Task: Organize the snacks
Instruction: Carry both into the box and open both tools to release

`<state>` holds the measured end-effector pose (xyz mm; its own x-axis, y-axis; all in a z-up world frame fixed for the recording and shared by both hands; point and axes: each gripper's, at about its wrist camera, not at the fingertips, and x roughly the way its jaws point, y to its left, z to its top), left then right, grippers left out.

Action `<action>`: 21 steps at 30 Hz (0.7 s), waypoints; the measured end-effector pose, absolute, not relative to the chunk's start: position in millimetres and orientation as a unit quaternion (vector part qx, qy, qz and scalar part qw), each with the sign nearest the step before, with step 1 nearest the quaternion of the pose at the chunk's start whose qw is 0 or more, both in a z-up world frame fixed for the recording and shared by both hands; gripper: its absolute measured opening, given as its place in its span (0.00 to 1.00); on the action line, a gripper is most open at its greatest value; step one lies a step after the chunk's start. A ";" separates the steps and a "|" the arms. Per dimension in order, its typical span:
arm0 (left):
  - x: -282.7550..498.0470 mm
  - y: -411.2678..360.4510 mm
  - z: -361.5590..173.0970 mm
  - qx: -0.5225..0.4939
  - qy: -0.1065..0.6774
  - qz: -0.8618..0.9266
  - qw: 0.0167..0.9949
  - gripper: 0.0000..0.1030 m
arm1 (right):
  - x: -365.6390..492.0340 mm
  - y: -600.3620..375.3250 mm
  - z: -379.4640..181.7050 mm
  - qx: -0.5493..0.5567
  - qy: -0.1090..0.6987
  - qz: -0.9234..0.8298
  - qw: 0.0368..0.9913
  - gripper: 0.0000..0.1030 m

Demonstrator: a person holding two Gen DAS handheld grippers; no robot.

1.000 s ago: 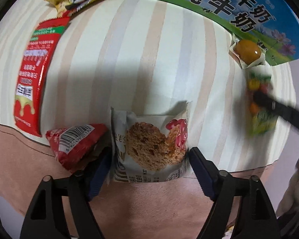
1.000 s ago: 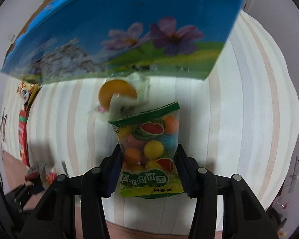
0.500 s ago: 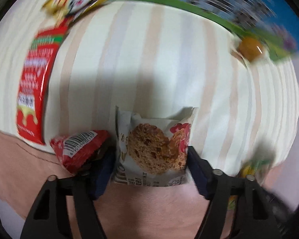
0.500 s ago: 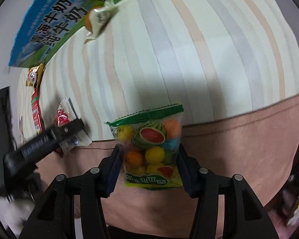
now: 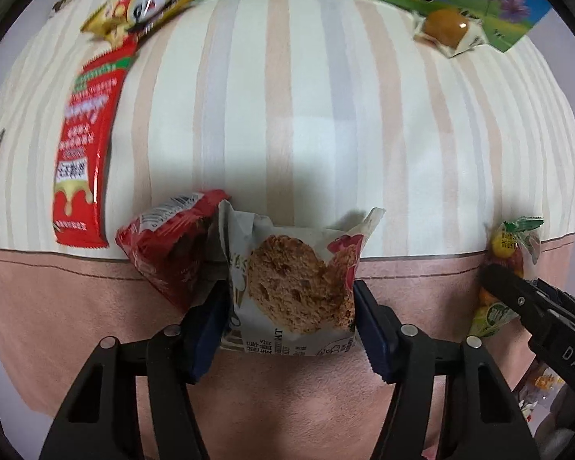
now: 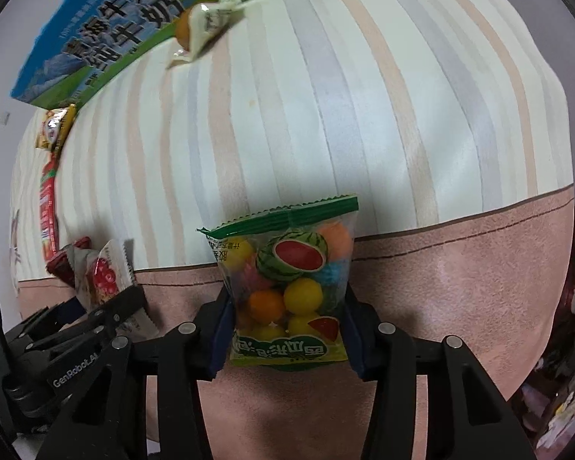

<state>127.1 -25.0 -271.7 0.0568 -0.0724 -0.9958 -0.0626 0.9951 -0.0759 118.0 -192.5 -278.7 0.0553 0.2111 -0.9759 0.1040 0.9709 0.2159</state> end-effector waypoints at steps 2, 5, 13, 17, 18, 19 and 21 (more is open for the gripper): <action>128.0 -23.3 -261.5 -0.057 0.682 -0.010 0.729 0.58 | 114.7 -196.9 -268.1 0.124 0.681 0.043 0.721 0.49; 132.3 -19.2 -237.8 -0.069 0.671 -0.020 0.738 0.58 | 112.4 -200.9 -249.3 0.136 0.669 0.053 0.729 0.49; 166.7 -2.7 -157.5 -0.103 0.621 -0.057 0.775 0.58 | 148.9 -206.3 -185.6 0.157 0.633 0.088 0.753 0.49; 188.6 6.8 -119.1 -0.118 0.593 -0.076 0.793 0.58 | 175.7 -203.3 -149.0 0.160 0.608 0.107 0.770 0.49; 193.3 1.5 -110.7 -0.121 0.587 -0.078 0.797 0.58 | 183.8 -202.6 -139.0 0.161 0.601 0.112 0.775 0.49; 207.8 -4.4 -97.1 -0.122 0.580 -0.083 0.801 0.58 | 192.3 -202.6 -128.9 0.157 0.594 0.117 0.780 0.49; 219.4 -5.4 -85.7 -0.130 0.570 -0.086 0.806 0.58 | 210.9 -202.6 -110.5 0.155 0.581 0.124 0.789 0.49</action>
<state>219.4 -5.4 -85.7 0.3343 -0.2867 -0.8978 -0.0091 0.9516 -0.3073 210.9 -202.6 -110.5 0.2930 0.3757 -0.8792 -0.0159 0.9214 0.3884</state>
